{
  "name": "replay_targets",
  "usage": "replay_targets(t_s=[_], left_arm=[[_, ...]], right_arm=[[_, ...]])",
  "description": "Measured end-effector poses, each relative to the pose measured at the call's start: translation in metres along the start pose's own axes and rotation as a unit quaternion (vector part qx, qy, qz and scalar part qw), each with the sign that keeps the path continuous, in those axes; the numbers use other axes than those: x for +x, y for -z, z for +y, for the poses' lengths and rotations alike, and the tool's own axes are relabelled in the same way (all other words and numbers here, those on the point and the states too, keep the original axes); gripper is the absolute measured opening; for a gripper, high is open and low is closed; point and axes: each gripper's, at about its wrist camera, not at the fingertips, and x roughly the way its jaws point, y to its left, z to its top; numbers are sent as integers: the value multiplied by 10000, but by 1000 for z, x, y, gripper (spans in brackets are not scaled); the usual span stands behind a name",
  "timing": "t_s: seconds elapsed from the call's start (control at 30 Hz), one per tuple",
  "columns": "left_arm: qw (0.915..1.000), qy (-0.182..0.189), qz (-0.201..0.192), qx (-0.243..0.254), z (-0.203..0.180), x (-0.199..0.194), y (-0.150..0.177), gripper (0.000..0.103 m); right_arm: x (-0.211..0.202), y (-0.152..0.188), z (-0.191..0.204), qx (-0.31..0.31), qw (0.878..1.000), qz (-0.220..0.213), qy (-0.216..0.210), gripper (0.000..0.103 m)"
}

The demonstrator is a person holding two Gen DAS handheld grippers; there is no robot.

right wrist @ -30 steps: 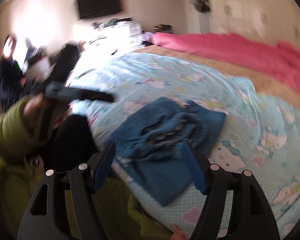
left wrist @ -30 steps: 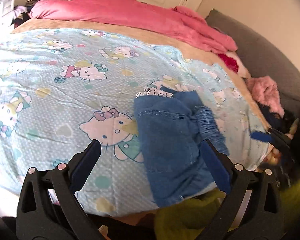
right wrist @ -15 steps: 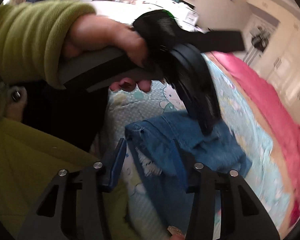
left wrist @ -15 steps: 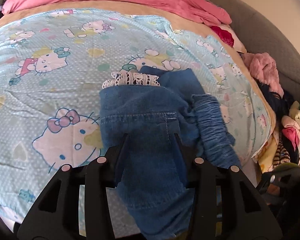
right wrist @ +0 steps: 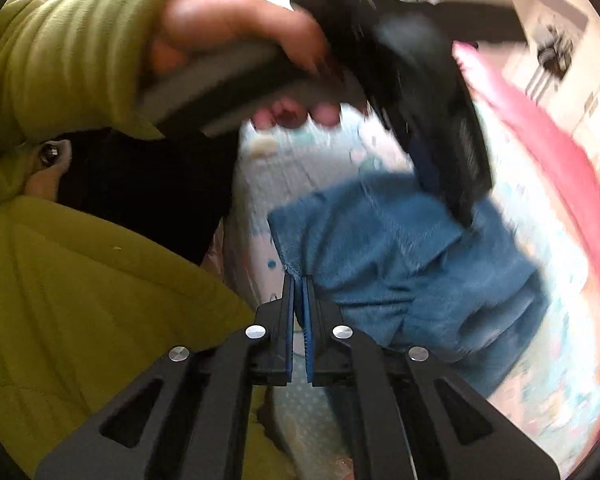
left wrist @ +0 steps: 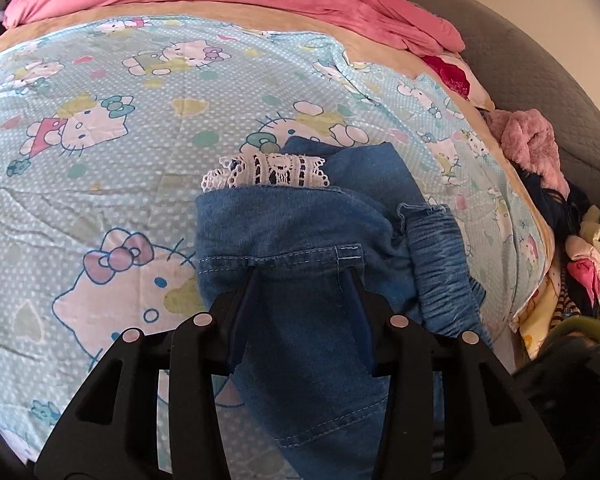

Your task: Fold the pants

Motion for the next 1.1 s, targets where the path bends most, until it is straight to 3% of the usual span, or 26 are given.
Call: replay_targets(t_s=[0.1, 0.13, 0.2, 0.37, 0.47, 0.53, 0.63, 0.73, 0.8, 0.9, 0.93, 0.97, 1.0, 1.1], left_arm=[[9998, 85, -177, -67, 2, -10, 4, 37], [9996, 70, -265, -53, 2, -16, 5, 43], [9988, -57, -488, 8, 2, -32, 9, 49], [9951, -454, -875, 91, 3, -67, 29, 49], [9949, -520, -839, 198, -2, -75, 45, 46], [9950, -522, -764, 368, -13, -77, 58, 30], [9966, -285, -537, 564, -35, -71, 76, 20], [9948, -255, -259, 952, -58, -56, 88, 18], [9937, -307, -4, 1082, -66, -40, 95, 18], [9936, -365, 119, 1061, -65, -29, 100, 18], [9941, -329, 114, 1028, -63, -30, 100, 18], [9947, -281, 107, 982, -61, -32, 99, 18], [9951, -256, 104, 954, -60, -32, 99, 18], [9955, -219, 76, 918, -56, -33, 99, 19]], right_arm=[[9, 5, 6, 10, 10000, -4, -6, 7], [7, 5, 6, 37, 10000, -21, -28, 7], [-5, 5, 0, 257, 9994, -154, -157, 8], [-56, 8, -14, 726, 9946, -679, -289, 12], [-84, 6, -42, 1186, 9864, -1141, -48, 21], [-92, 2, -66, 1595, 9790, -1260, 156, 31], [-75, -13, -104, 2036, 9728, -990, 498, 32], [-48, -31, -138, 2331, 9689, -530, 646, 32], [-31, -34, -157, 2497, 9666, -306, 490, 32], [2, -34, -180, 2580, 9656, 171, 293, 45], [10, -36, -181, 2553, 9656, 347, 358, 44], [24, -36, -179, 2448, 9668, 593, 431, 39], [36, -36, -176, 2300, 9686, 770, 547, 11], [46, -37, -172, 2233, 9666, 859, 916, 7]])
